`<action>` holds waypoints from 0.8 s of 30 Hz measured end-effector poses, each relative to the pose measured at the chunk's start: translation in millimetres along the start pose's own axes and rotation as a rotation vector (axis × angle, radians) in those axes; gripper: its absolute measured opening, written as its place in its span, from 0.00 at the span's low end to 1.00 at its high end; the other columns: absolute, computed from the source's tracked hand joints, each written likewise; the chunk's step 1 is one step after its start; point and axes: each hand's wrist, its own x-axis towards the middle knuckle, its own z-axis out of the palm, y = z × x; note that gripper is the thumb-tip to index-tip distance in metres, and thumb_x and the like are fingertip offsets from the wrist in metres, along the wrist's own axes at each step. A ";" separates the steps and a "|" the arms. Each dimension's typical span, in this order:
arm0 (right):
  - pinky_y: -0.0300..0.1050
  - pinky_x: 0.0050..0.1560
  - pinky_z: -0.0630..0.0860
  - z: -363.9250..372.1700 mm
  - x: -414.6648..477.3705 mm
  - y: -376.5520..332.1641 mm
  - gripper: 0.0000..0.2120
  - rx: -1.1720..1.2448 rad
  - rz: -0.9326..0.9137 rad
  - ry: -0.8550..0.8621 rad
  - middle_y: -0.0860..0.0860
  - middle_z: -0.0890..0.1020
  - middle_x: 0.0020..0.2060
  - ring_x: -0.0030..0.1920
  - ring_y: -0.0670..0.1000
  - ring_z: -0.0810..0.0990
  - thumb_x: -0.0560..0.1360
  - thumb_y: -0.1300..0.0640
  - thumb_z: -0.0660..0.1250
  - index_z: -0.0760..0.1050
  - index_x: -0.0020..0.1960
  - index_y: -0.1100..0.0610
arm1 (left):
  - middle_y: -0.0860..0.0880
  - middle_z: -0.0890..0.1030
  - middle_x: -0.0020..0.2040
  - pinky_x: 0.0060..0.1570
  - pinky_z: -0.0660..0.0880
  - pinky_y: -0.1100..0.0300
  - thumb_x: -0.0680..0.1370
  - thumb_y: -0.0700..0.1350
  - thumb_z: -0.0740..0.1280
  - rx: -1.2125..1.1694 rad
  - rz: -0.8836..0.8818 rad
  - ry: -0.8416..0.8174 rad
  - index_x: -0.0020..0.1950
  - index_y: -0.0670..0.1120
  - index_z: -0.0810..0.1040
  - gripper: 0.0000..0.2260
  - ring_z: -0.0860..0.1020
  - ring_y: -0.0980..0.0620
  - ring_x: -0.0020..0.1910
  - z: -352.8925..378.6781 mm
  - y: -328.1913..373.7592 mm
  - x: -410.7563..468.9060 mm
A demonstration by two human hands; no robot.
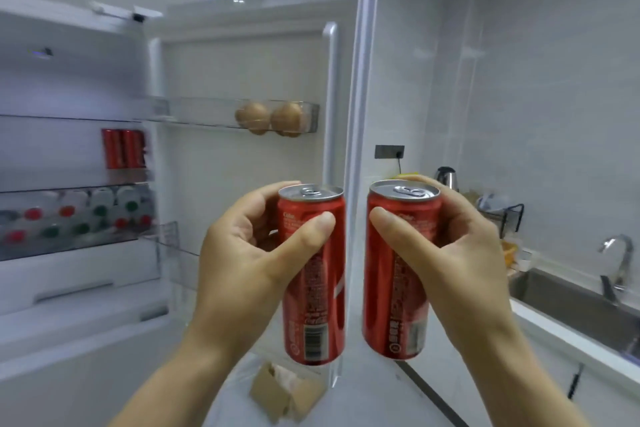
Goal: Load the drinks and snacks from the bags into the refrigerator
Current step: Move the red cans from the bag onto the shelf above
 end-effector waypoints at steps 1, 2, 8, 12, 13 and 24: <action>0.41 0.43 0.81 10.2 3.7 5.8 0.10 0.016 0.008 -0.015 0.47 0.85 0.40 0.42 0.47 0.84 0.65 0.51 0.75 0.81 0.45 0.43 | 0.50 0.85 0.46 0.41 0.78 0.66 0.65 0.48 0.77 0.029 0.002 0.037 0.54 0.48 0.81 0.19 0.84 0.53 0.45 -10.4 -1.1 0.1; 0.42 0.44 0.81 21.4 7.6 11.1 0.10 0.036 0.017 -0.031 0.47 0.85 0.40 0.42 0.47 0.84 0.65 0.50 0.75 0.81 0.45 0.43 | 0.50 0.85 0.46 0.41 0.78 0.66 0.65 0.48 0.76 0.062 0.004 0.068 0.54 0.48 0.81 0.18 0.84 0.53 0.45 -21.3 -1.2 0.9; 0.38 0.43 0.79 108.7 26.7 36.3 0.13 0.130 0.032 -0.117 0.44 0.85 0.42 0.43 0.44 0.83 0.63 0.49 0.76 0.80 0.47 0.45 | 0.51 0.85 0.47 0.41 0.78 0.67 0.65 0.48 0.76 0.201 0.043 0.190 0.54 0.49 0.81 0.18 0.83 0.54 0.46 -100.4 1.9 15.6; 0.36 0.42 0.79 176.4 32.8 46.0 0.13 0.173 0.033 -0.151 0.43 0.85 0.42 0.42 0.42 0.83 0.62 0.50 0.77 0.81 0.46 0.45 | 0.50 0.85 0.48 0.42 0.78 0.64 0.65 0.50 0.76 0.263 0.054 0.220 0.55 0.49 0.81 0.19 0.83 0.52 0.47 -162.5 0.0 28.1; 0.36 0.42 0.79 194.2 35.2 46.5 0.13 0.188 0.030 -0.159 0.44 0.85 0.41 0.41 0.42 0.83 0.62 0.50 0.77 0.81 0.46 0.45 | 0.50 0.85 0.48 0.43 0.78 0.64 0.65 0.51 0.75 0.273 0.056 0.228 0.55 0.50 0.81 0.19 0.83 0.51 0.47 -179.4 0.4 32.3; 0.33 0.39 0.77 377.8 54.9 53.2 0.14 0.268 0.031 -0.188 0.43 0.85 0.40 0.40 0.41 0.83 0.60 0.48 0.75 0.80 0.45 0.45 | 0.55 0.85 0.48 0.44 0.78 0.65 0.66 0.53 0.74 0.447 0.073 0.290 0.54 0.54 0.81 0.16 0.83 0.55 0.48 -349.2 0.2 70.0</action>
